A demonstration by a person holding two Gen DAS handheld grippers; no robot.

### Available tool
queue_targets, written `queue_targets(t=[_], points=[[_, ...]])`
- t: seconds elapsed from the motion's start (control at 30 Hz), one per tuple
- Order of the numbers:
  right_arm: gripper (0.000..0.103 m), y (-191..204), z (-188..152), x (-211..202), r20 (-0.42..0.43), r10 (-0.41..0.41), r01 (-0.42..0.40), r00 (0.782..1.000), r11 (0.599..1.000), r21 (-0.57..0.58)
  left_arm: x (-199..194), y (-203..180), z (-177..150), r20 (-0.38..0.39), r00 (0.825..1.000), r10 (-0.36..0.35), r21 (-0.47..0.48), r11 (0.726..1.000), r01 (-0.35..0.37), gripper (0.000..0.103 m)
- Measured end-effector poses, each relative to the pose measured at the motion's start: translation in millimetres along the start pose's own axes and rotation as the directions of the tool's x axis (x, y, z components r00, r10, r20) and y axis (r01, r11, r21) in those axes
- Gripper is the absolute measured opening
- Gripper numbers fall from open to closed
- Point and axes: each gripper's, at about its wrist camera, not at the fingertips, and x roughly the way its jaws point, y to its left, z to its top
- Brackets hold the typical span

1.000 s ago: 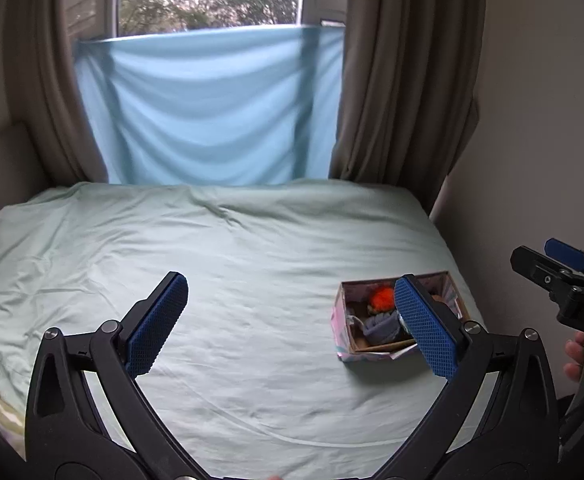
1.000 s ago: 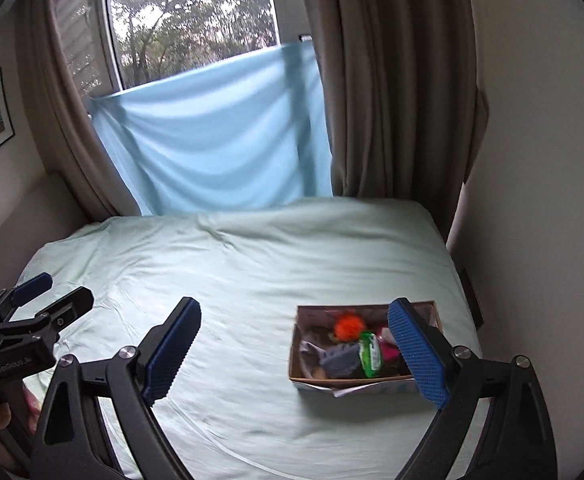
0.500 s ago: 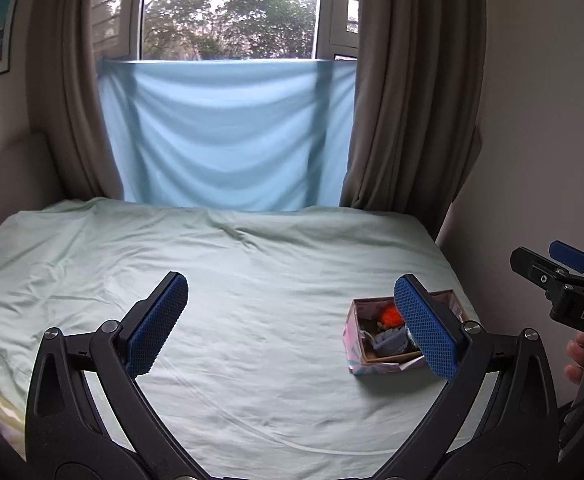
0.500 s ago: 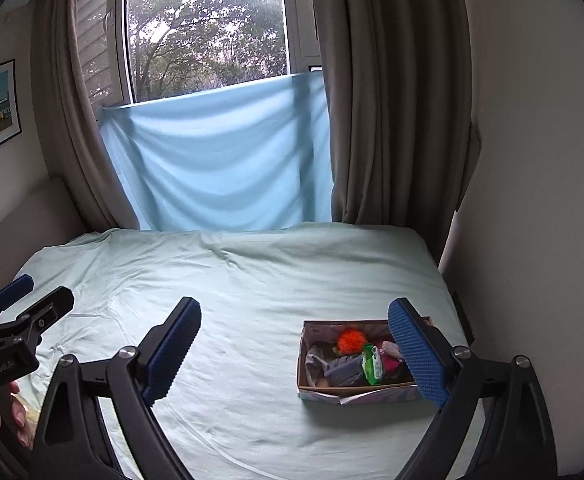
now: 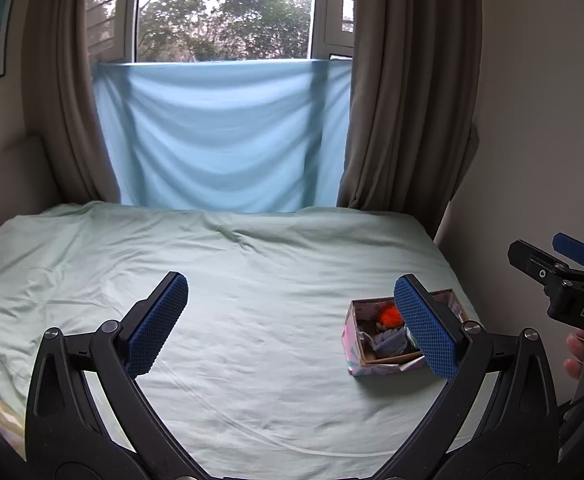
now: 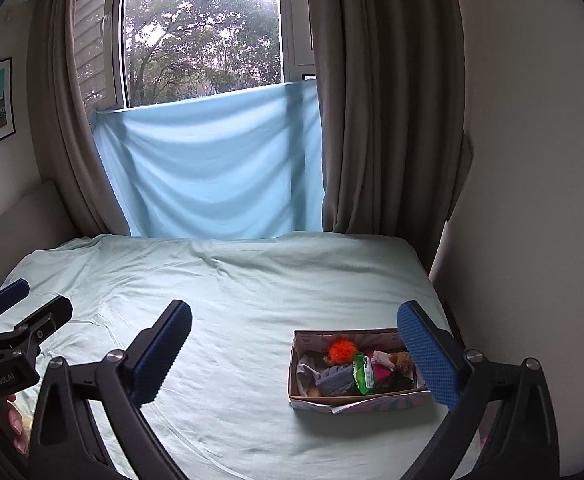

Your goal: Organize soft objects

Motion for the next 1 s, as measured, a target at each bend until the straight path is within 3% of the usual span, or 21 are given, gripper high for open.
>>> queue_targets(t=[1.0], points=[[0.102,-2.8,5.3,1.2,0.015,-0.055,0.055,0.998,0.998,0.017,6.3,-3.3,0.8,0.012,1.000,-0.004,0.024,1.000,0.004,0.103]])
